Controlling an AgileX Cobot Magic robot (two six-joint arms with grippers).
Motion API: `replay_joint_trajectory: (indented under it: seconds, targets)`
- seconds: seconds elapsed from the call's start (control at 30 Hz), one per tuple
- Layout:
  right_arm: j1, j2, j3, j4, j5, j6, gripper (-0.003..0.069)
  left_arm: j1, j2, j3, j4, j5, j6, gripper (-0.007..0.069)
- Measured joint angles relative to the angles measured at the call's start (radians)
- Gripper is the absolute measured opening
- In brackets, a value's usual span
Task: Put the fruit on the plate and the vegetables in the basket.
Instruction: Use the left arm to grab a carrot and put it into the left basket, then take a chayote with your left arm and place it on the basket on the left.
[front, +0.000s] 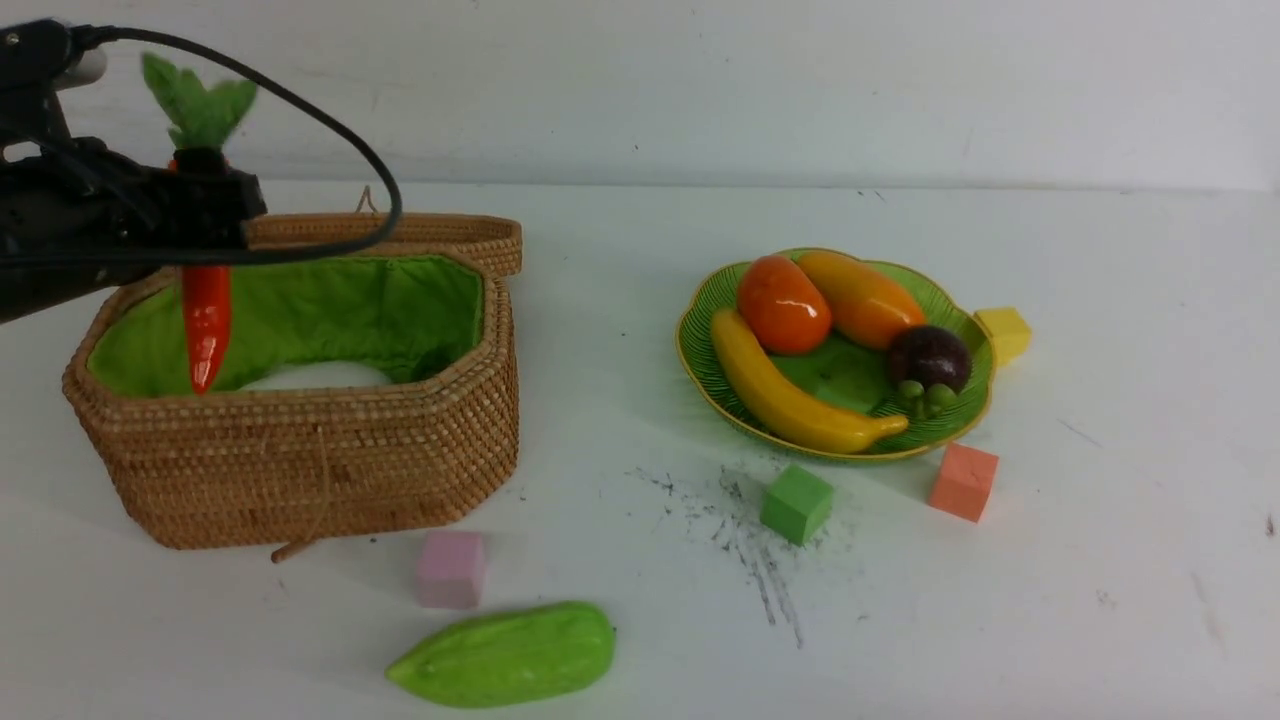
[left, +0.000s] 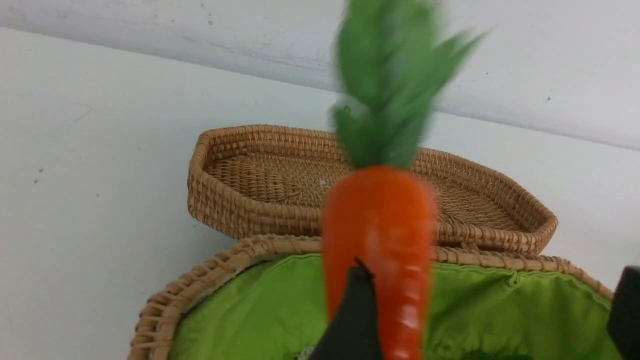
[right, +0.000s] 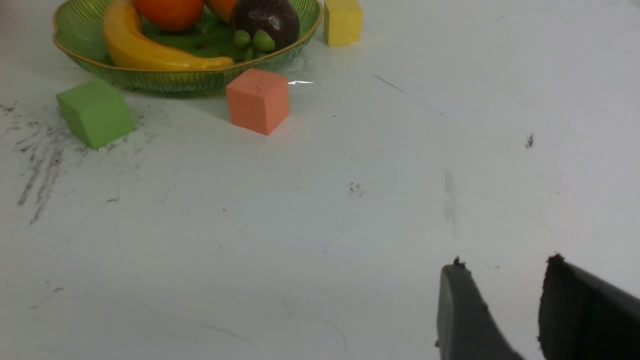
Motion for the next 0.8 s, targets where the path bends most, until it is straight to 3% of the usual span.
replay_joint_trajectory:
  seconds: [0.1, 0.27, 0.33, 0.4, 0.5, 0.53, 0.57, 0.67, 0.77, 0.8]
  targets:
    - [0.000, 0.000, 0.000, 0.000, 0.000, 0.000, 0.0240, 0.000, 0.000, 0.000, -0.031, 0.012, 0.000, 0.0664]
    - [0.000, 0.000, 0.000, 0.000, 0.000, 0.000, 0.0240, 0.000, -0.014, 0.000, -0.034, 0.164, -0.035, 0.0631]
    - [0.000, 0.000, 0.000, 0.000, 0.000, 0.000, 0.0240, 0.000, -0.041, 0.001, -0.023, 0.483, -0.123, 0.0567]
    - [0.000, 0.000, 0.000, 0.000, 0.000, 0.000, 0.0240, 0.000, -0.048, -0.003, 0.029, 0.681, -0.146, 0.0530]
    - [0.000, 0.000, 0.000, 0.000, 0.000, 0.000, 0.0240, -0.002, -0.053, -0.008, 0.243, 1.080, -0.173, 0.0447]
    - [0.000, 0.000, 0.000, 0.000, 0.000, 0.000, 0.0240, -0.002, -0.053, -0.008, 0.260, 1.096, -0.173, 0.0442]
    - [0.000, 0.000, 0.000, -0.001, 0.000, 0.000, 0.0240, -0.009, -0.060, -0.008, 0.391, 1.169, -0.218, 0.0409]
    - [0.000, 0.000, 0.000, -0.013, 0.000, 0.000, 0.0240, -0.014, -0.070, -0.008, 0.718, 1.220, -0.409, 0.0359]
    - [0.000, 0.000, 0.000, -0.022, 0.000, 0.000, 0.0240, -0.024, -0.071, -0.008, 0.888, 1.208, -0.520, 0.0348]
    - [0.000, 0.000, 0.000, -0.027, 0.000, 0.000, 0.0240, -0.052, -0.071, -0.008, 1.000, 1.163, -0.567, 0.0344]
